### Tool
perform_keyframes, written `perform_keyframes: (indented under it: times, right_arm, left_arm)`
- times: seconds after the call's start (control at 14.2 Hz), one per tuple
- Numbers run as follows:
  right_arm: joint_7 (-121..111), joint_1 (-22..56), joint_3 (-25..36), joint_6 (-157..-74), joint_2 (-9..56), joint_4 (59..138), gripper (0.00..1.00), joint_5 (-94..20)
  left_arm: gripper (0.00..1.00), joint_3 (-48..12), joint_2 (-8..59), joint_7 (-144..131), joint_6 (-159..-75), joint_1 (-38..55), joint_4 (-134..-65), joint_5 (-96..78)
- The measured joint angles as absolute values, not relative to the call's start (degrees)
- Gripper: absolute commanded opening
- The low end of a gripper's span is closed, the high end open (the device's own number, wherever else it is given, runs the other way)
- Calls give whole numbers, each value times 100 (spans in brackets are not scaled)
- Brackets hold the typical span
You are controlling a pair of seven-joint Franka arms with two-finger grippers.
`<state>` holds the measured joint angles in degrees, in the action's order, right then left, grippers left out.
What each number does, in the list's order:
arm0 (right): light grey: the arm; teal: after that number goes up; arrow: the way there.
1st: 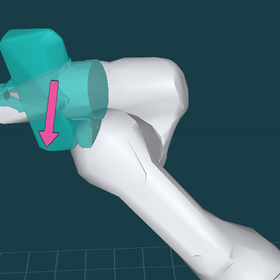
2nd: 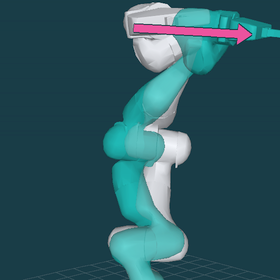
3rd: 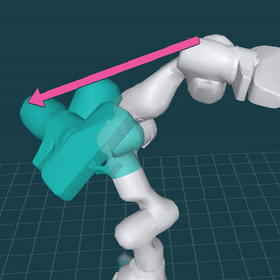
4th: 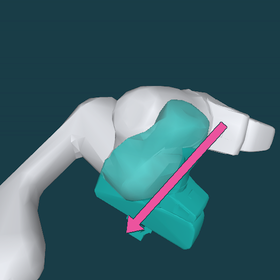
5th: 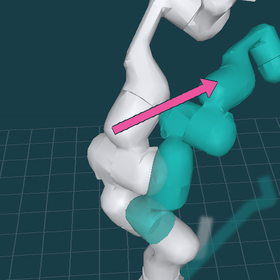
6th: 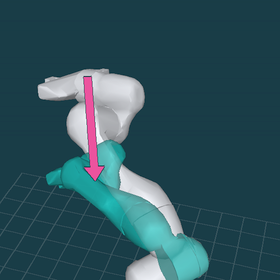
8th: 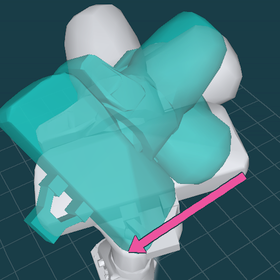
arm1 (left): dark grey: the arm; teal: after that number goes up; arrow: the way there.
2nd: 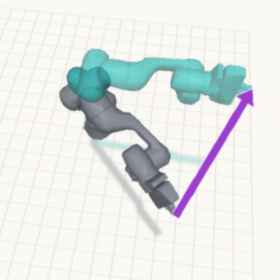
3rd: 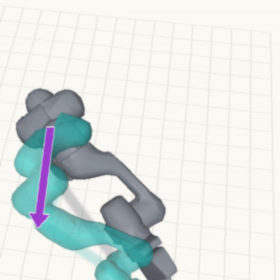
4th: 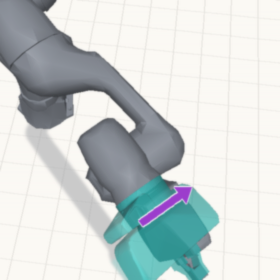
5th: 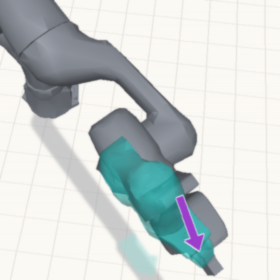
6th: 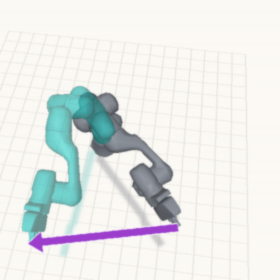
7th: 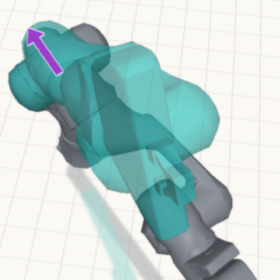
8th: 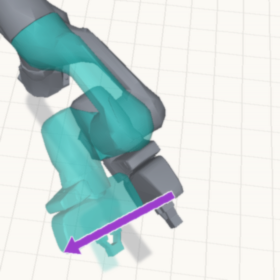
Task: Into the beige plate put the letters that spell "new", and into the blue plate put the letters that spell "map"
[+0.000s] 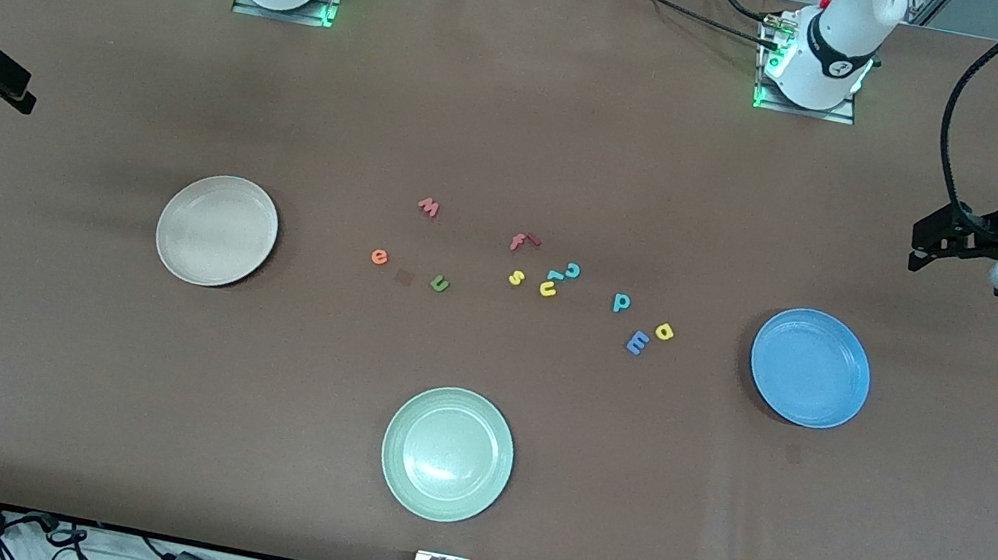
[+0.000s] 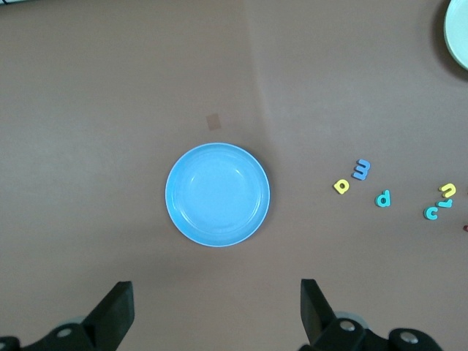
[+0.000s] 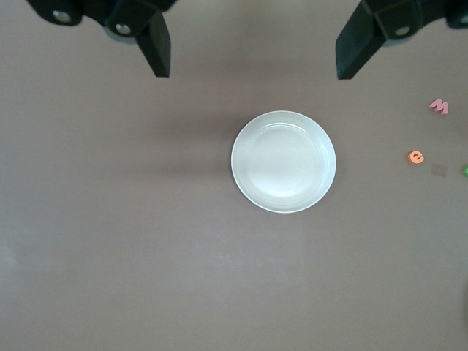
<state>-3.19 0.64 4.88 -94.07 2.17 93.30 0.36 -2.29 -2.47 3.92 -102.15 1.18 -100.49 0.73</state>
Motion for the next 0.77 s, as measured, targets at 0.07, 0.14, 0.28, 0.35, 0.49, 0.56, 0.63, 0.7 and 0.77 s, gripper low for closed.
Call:
perform_keyframes:
  times: [0.07, 0.14, 0.28, 0.35, 0.49, 0.56, 0.63, 0.7, 0.77]
  right_arm:
    - [-319, 64, 488, -9408, 221, 9330, 100, 36]
    - [-319, 64, 488, -9412, 224, 9330, 100, 36]
    - [-319, 65, 488, -9414, 228, 9330, 100, 36]
    - [-319, 65, 488, -9414, 229, 9330, 100, 36]
    - [-319, 65, 488, -9414, 232, 9330, 100, 36]
    - [-319, 65, 488, -9414, 233, 9330, 100, 36]
    - [-319, 65, 488, -9414, 232, 9330, 100, 36]
    - [-319, 65, 488, -9414, 233, 9330, 100, 36]
    - [-319, 65, 488, -9414, 232, 9330, 100, 36]
  left_arm:
    - [100, -229, -235, 392, -10203, 118, -10011, 73]
    - [100, -229, -222, 392, -10167, 118, -9981, 73]
    - [100, -229, -187, 392, -10126, 118, -9940, 73]
    - [100, -229, -172, 392, -10123, 118, -9929, 73]
    - [100, -229, -166, 392, -10115, 118, -9922, 73]
    - [100, -229, -166, 392, -10109, 118, -9919, 73]
    - [100, -229, -166, 392, -10106, 118, -9918, 73]
    - [100, -229, -166, 391, -10104, 118, -9916, 73]
    - [100, -229, -166, 391, -10103, 118, -9914, 73]
